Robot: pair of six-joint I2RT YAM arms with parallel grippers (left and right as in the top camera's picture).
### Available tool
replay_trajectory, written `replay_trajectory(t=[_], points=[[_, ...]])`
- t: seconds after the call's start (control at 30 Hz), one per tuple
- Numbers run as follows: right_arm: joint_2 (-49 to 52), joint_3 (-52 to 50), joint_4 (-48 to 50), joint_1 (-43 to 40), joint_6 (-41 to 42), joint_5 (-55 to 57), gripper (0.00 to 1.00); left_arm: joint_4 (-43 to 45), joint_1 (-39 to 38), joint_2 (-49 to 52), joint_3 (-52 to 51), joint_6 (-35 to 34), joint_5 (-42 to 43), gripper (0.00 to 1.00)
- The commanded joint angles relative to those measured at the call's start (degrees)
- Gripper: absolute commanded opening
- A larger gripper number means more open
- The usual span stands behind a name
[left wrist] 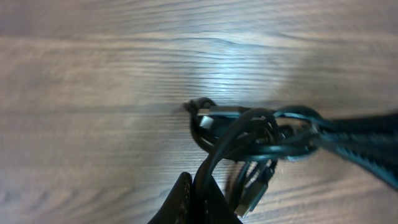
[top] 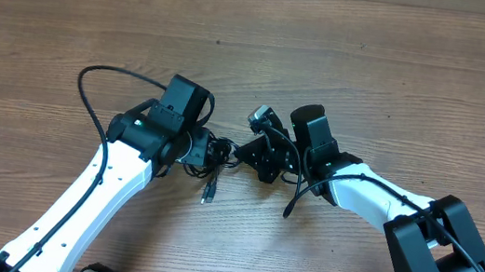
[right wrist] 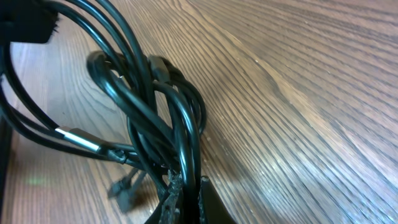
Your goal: Untangle cables
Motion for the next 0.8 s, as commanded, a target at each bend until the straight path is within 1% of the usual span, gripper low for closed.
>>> replay_trajectory(t=[0.0,0.13,0.23,0.37,0.47,0.77], points=[[0.44,0.42,-0.37,0.07,0.61,-0.5,0.04,-0.66,0.28,-0.02,-0.15,-15.54,-9.33,0.04],[0.31,0.42,0.57,0.04,0.66,-2.03,0.04,-0.83,0.28,-0.02,-0.15,-19.21,-9.35,0.04],[-0.26,0.42,0.85,0.04,0.94,-3.02,0.04,-0.87,0.28,-0.02,-0.17,-20.61,-9.31,0.04],[-0.66,0.42,1.86,-0.02,4.79,-3.34,0.04,-1.01,0.28,-0.02,-0.17,-20.76,-9.29,0.04],[-0.66,0.42,4.2,-0.48,9.03,-4.76,0.04,-1.29,0.28,-0.02,-0.17,-20.79,-9.27,0.05],[-0.66,0.42,17.11,-4.79,28.57,-6.21,0.04,-2.56,0.28,-0.02,-0.17,-20.76,-9.27,0.05]])
